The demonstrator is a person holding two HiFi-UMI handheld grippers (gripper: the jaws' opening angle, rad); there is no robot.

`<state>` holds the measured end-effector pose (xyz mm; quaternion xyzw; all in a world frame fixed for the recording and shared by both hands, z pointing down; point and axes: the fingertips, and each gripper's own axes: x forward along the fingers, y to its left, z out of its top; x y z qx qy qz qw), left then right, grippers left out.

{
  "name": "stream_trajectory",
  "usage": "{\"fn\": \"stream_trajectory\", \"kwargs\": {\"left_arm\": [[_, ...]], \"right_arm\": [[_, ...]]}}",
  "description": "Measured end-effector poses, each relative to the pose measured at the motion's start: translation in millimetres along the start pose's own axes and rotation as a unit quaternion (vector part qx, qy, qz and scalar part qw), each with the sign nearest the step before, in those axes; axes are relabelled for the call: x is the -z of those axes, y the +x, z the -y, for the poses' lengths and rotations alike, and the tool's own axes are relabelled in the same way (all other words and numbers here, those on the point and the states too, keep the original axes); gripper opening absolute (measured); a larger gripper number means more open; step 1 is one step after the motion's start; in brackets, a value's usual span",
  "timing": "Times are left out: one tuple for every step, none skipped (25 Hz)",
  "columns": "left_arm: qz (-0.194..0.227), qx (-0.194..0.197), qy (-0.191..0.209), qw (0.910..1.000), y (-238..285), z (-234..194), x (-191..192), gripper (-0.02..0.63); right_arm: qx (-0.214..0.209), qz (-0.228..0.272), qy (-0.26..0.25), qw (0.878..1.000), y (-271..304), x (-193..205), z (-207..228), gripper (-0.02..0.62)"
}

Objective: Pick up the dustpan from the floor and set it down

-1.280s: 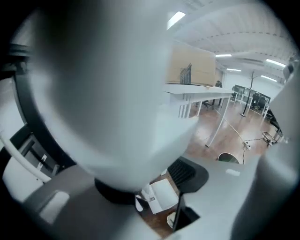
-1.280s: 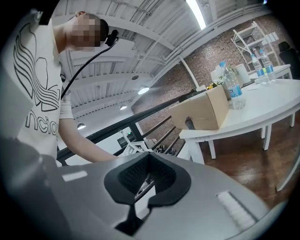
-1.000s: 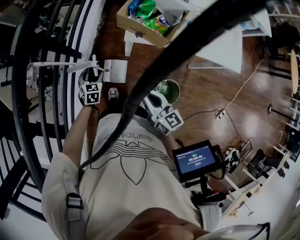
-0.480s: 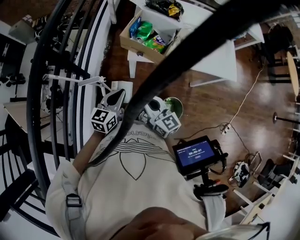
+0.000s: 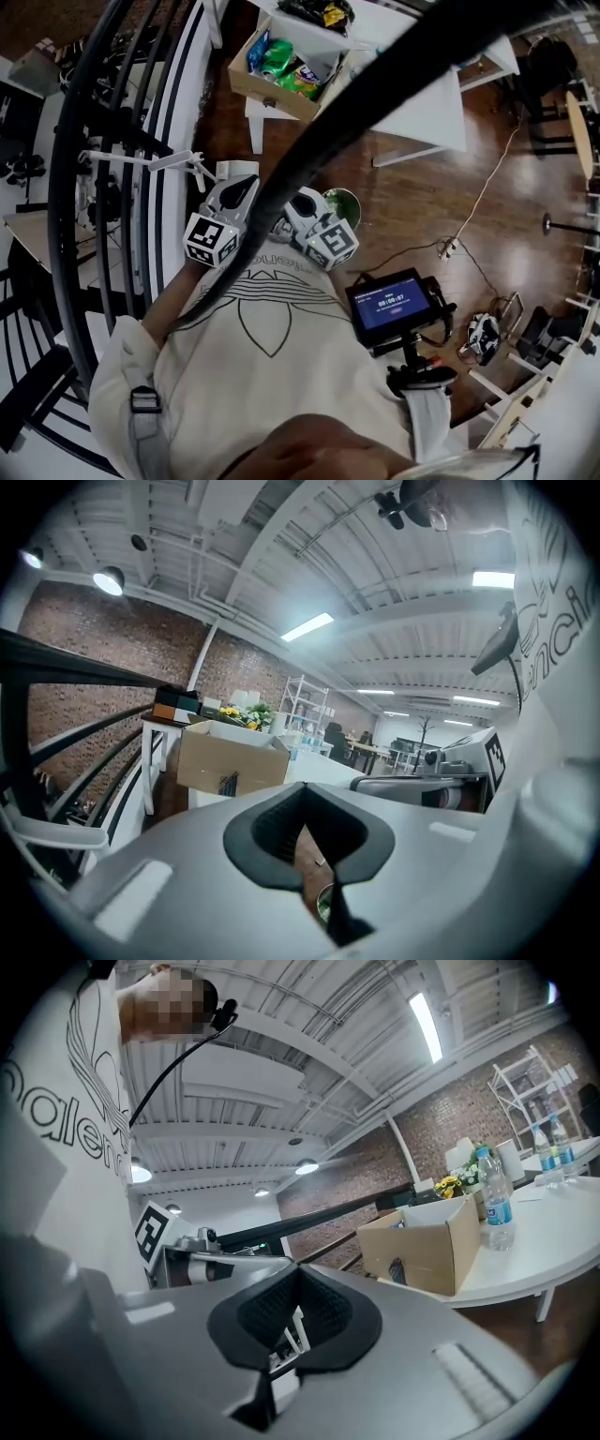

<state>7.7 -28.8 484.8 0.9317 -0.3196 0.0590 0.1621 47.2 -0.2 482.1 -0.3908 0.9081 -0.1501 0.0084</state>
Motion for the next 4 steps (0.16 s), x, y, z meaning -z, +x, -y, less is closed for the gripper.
{"fn": "stream_trajectory", "kwargs": {"left_arm": [[-0.003, 0.004, 0.002, 1.0, 1.7, 1.1, 0.4, 0.02], [-0.006, 0.007, 0.003, 1.0, 3.0, 2.2, 1.2, 0.02], [-0.01, 0.01, 0.004, 0.9999, 4.2, 3.1, 2.2, 0.02], [-0.014, 0.013, 0.005, 0.9998, 5.4, 4.0, 3.3, 0.02]], "right_arm": [[0.0, 0.001, -0.001, 1.0, 0.2, -0.3, -0.3, 0.002], [0.001, 0.002, -0.001, 1.0, 0.0, 0.2, -0.4, 0.002], [0.002, 0.002, 0.0, 1.0, -0.4, 1.2, -0.3, 0.002], [0.004, 0.003, 0.001, 1.0, -0.9, 2.3, -0.2, 0.002]]}}
